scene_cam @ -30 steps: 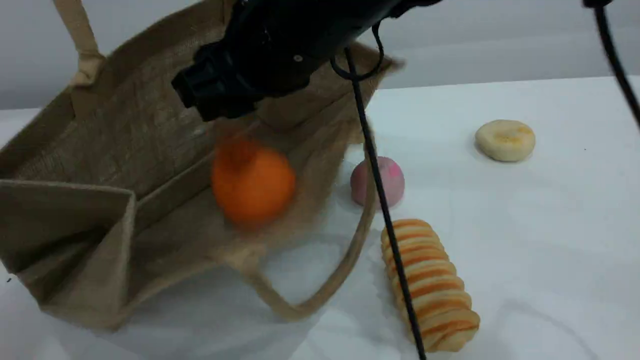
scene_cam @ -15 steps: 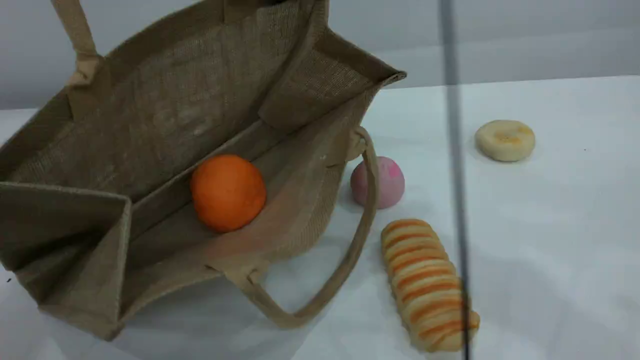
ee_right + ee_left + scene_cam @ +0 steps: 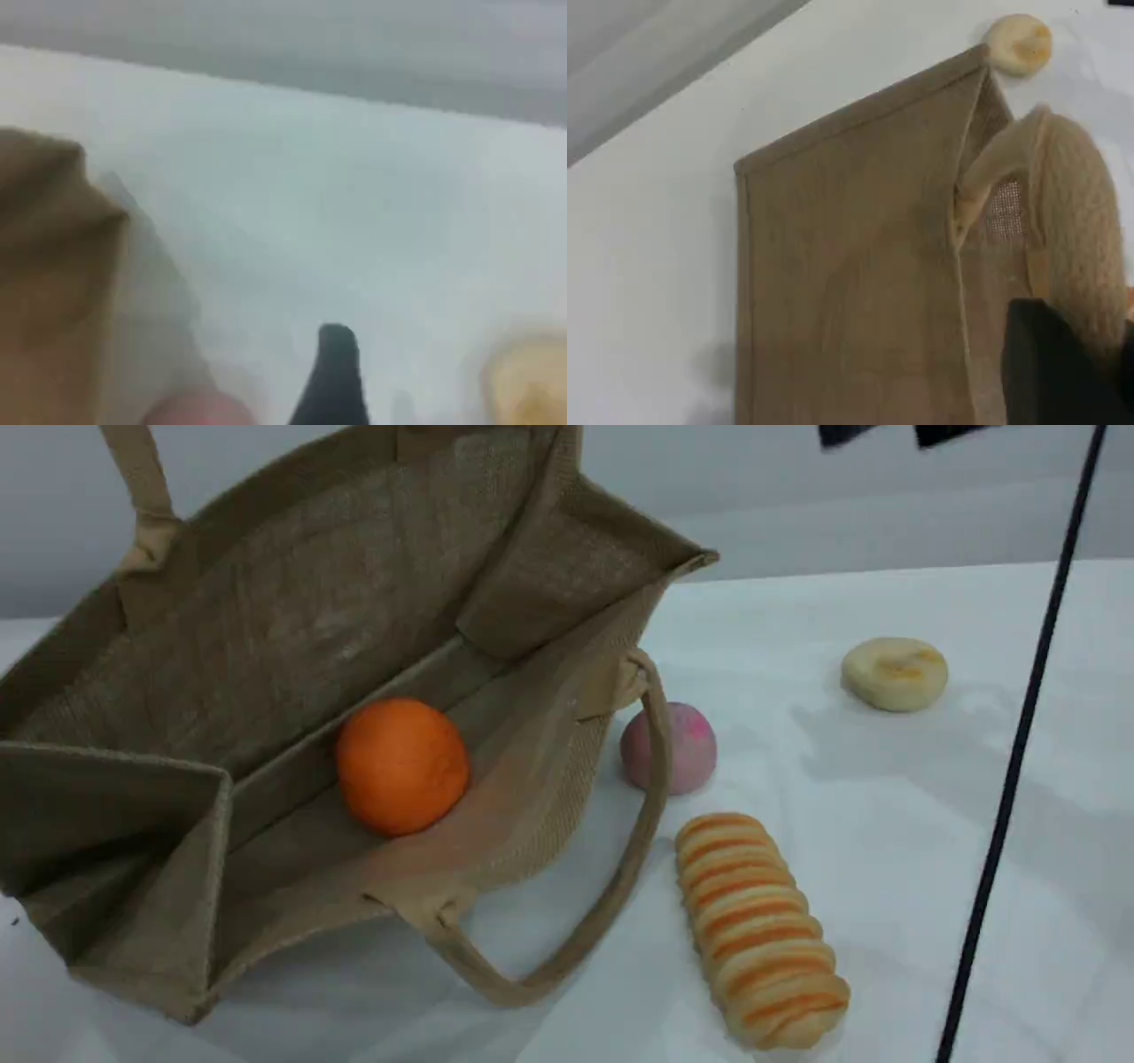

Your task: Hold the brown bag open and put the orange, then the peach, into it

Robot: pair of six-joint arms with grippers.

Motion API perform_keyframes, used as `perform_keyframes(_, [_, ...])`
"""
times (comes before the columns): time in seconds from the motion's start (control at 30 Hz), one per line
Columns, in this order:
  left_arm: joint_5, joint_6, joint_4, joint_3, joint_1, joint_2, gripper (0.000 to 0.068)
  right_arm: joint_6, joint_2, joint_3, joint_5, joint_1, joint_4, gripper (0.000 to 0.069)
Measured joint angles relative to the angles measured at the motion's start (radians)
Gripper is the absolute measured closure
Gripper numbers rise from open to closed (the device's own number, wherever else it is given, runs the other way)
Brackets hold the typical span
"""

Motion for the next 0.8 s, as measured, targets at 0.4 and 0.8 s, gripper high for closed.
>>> perform_keyframes(0.4, [0.0,-0.065,-0.03,0.0,0.0,0.0,0.0606,-0.36,0.192,-0.005,-0.008,0.097,0.398,0.0158])
perform_keyframes(0.8, [0.0,-0.074,-0.029,0.0,0.0,0.0,0.0606,-0.627,0.31,-0.005,0.085,0.108,0.726,0.0158])
